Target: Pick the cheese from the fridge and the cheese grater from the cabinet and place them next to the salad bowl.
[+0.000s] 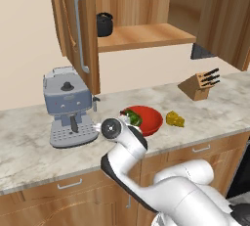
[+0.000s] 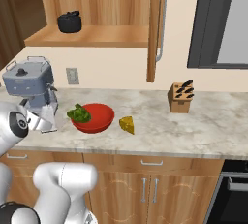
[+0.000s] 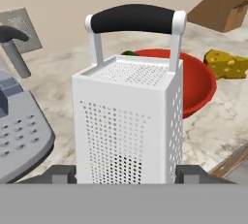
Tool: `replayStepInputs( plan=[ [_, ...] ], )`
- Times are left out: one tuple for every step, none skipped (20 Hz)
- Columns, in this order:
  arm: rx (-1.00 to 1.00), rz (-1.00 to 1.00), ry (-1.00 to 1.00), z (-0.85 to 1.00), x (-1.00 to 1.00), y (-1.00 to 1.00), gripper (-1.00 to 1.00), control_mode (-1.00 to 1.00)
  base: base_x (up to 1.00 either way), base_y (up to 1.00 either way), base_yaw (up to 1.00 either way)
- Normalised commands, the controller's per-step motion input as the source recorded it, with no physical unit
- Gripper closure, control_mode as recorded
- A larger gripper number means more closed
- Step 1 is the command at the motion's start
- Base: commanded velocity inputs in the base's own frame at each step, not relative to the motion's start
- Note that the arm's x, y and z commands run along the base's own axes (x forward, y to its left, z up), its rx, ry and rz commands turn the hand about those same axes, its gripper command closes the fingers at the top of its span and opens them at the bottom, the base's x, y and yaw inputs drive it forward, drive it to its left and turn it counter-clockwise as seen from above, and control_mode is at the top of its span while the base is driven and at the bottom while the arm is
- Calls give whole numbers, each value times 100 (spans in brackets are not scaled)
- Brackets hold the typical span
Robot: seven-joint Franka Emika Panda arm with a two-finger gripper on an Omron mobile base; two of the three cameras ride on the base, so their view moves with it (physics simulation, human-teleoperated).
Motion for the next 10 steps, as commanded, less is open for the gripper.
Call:
replayStepInputs(
  plan=[
    [-1, -9, -3, -24, 0, 20, 100, -100, 0, 0, 0],
    [0, -11, -5, -19, 0, 14, 100, -100, 0, 0, 0],
    [0, -13, -5, -11, 0, 7, 100, -100, 0, 0, 0],
    [0, -14, -7, -9, 0, 0, 100, -100, 0, 0, 0],
    [0, -15, -7, -9, 3, 0, 100, -100, 0, 0, 0],
    [0, -17, -8, -9, 10, 0, 100, -100, 0, 0, 0],
    [0, -17, -7, -12, 9, 0, 100, -100, 0, 0, 0],
    [0, -17, -8, -11, 6, 0, 100, -100, 0, 0, 0],
    [0, -18, -9, -2, 0, 0, 100, -100, 0, 0, 0],
    [0, -17, -9, 0, 0, 0, 100, -100, 0, 0, 0]
  ],
)
